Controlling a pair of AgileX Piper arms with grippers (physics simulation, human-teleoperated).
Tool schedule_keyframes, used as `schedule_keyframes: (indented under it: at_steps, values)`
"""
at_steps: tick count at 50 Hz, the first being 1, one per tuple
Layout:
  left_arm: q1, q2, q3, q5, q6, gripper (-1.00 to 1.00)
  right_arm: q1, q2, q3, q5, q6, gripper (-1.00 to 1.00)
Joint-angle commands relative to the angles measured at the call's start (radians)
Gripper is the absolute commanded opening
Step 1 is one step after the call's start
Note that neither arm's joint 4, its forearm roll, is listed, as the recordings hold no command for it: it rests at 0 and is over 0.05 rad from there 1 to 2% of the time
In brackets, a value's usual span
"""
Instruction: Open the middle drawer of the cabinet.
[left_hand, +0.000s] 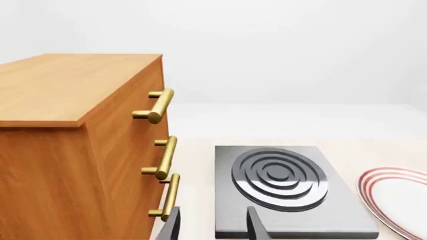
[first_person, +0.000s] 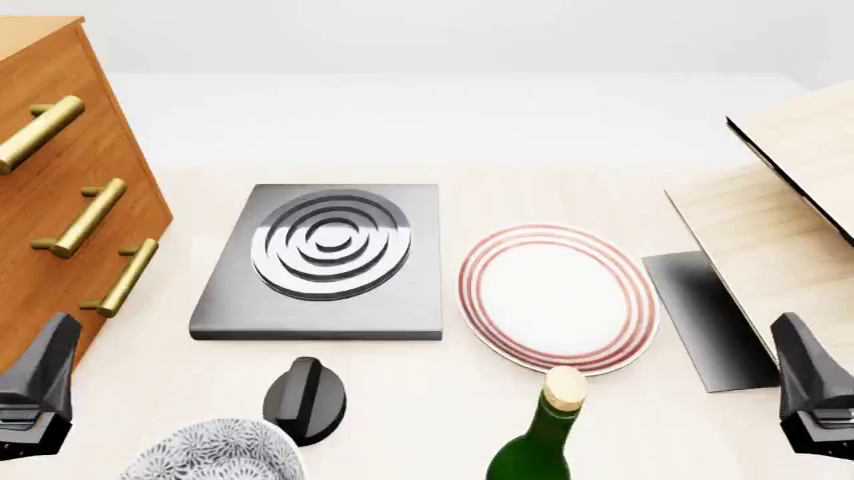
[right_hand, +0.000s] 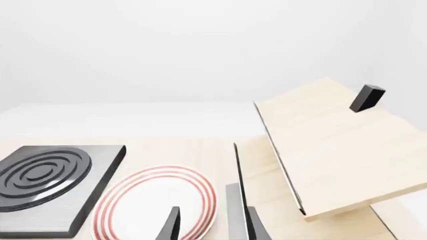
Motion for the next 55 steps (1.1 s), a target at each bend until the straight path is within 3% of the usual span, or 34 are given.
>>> schedule_keyframes:
  at_steps: [1,14,15,16,55]
  values:
    - [0.016,0.000,-0.007,0.004,0.000,1.00,-0.002,0.010,-0.002,-0.001,0.010,1.00]
    - [0.052,0.000,-0.017,0.025,0.049,1.00,-0.002,-0.002,-0.003,0.013,0.013,1.00]
    - [0.083,0.000,-0.098,-0.110,-0.095,1.00,-0.001,0.008,-0.002,0.003,0.012,1.00]
    - [0.045,0.001,-0.022,0.026,0.041,1.00,-0.002,-0.004,-0.003,0.015,0.012,1.00]
    - [0.066,0.000,-0.007,0.013,0.066,1.00,-0.003,-0.002,-0.003,0.013,0.012,1.00]
